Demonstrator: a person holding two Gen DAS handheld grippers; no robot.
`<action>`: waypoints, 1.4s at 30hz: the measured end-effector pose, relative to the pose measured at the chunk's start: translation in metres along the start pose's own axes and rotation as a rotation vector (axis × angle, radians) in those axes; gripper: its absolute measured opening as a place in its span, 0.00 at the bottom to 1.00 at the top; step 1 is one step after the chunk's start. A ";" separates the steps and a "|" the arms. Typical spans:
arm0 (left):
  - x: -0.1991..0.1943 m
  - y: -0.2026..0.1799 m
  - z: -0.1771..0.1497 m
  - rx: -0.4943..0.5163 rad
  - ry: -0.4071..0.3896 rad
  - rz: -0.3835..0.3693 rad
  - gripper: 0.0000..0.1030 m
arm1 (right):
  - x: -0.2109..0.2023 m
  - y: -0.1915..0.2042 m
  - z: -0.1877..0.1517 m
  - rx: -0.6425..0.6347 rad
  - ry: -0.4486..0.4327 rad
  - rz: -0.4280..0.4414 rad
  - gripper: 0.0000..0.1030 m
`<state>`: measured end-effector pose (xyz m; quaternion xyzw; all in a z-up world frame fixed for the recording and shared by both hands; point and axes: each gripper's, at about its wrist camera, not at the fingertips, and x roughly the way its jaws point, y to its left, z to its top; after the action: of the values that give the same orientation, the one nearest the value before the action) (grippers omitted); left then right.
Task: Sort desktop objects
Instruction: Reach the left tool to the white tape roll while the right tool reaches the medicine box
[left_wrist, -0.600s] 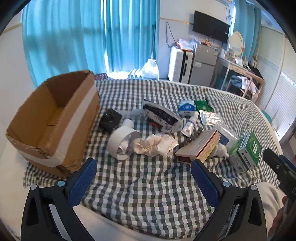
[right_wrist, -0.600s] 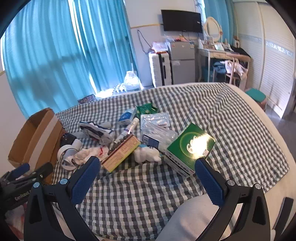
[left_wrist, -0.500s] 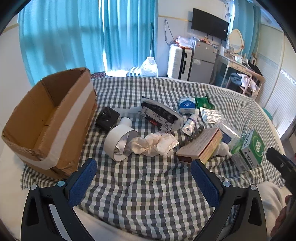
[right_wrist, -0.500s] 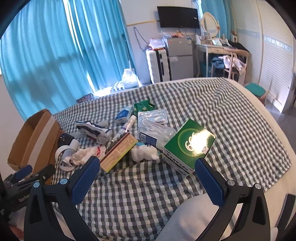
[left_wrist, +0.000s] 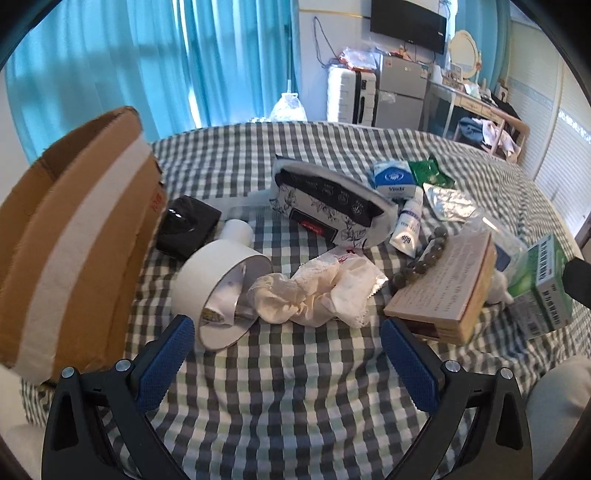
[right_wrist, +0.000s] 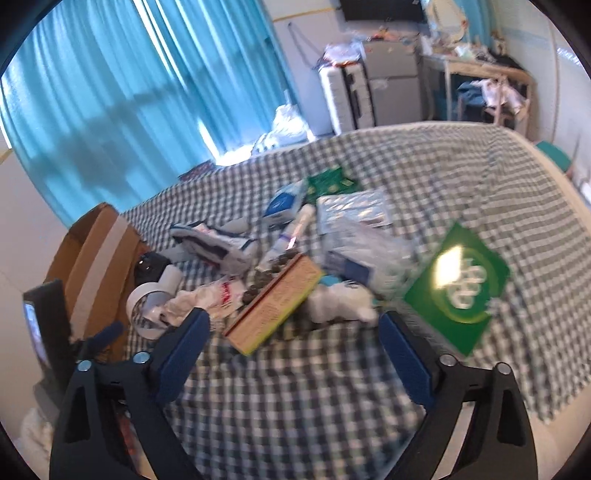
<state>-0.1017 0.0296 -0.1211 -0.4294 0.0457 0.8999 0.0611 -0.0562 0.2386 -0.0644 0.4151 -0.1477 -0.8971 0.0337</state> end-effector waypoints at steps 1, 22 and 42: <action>0.004 0.001 0.001 -0.003 0.004 -0.014 1.00 | 0.007 0.003 0.000 0.001 0.016 0.018 0.83; 0.005 0.009 0.014 0.011 -0.107 -0.030 1.00 | 0.110 -0.011 -0.007 0.314 0.341 0.164 0.55; 0.030 0.060 0.028 -0.132 0.046 -0.004 1.00 | 0.062 0.035 0.000 -0.163 0.173 0.056 0.29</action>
<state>-0.1503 -0.0240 -0.1250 -0.4530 -0.0134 0.8908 0.0332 -0.0988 0.1938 -0.0997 0.4827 -0.0823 -0.8656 0.1051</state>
